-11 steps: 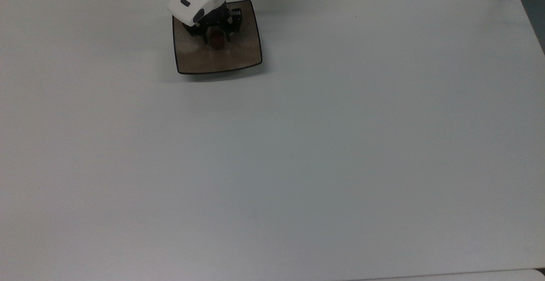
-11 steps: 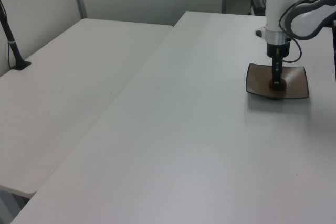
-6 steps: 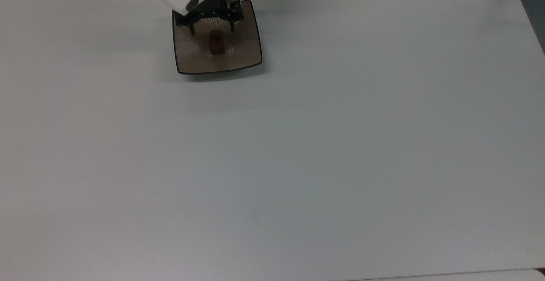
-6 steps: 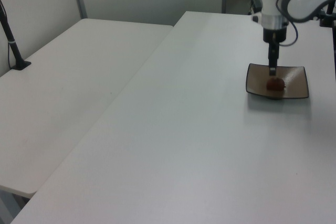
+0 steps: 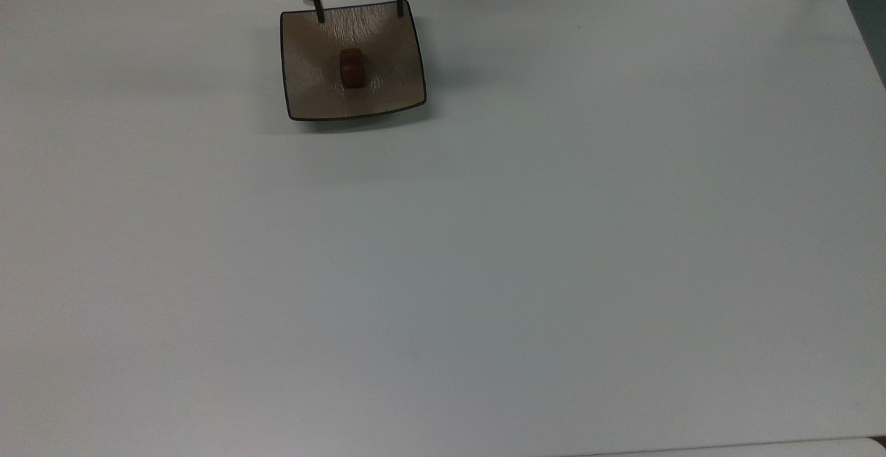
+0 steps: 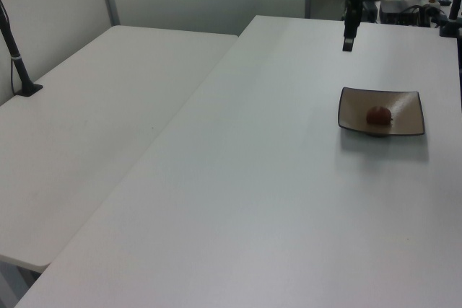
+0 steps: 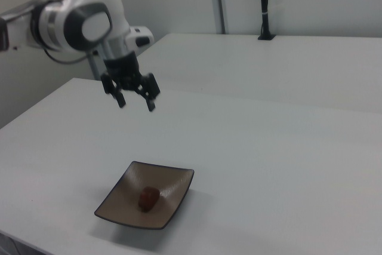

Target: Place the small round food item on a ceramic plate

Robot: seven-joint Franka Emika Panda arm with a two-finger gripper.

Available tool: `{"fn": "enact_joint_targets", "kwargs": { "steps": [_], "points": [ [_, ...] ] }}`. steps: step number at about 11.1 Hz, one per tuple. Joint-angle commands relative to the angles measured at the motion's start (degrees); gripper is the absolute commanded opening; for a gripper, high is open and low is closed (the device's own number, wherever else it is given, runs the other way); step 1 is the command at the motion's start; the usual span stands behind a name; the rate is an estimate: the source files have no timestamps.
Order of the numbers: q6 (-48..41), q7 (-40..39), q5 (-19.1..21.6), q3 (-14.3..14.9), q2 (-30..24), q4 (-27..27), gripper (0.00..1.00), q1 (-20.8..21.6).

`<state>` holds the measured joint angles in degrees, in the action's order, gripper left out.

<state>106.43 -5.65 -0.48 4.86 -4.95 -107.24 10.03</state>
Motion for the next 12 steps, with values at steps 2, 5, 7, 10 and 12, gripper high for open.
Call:
{"fn": "enact_joint_targets", "kwargs": {
  "steps": [2, 5, 7, 10, 12],
  "points": [
    [-9.65, 4.77, 2.15, 0.59, 3.37, 14.84, 1.00, 0.78],
    [-16.75, 4.77, 1.72, -0.55, 6.61, 20.73, 1.00, 1.48],
    [-18.02, 4.16, 1.62, -0.56, 6.36, 21.19, 1.00, 2.45],
    [-15.48, 4.50, 2.51, -0.38, 6.18, 20.75, 1.00, 2.72],
    [-12.57, 4.59, 2.42, -0.20, 6.18, 20.32, 1.00, 2.72]
  ]
}}
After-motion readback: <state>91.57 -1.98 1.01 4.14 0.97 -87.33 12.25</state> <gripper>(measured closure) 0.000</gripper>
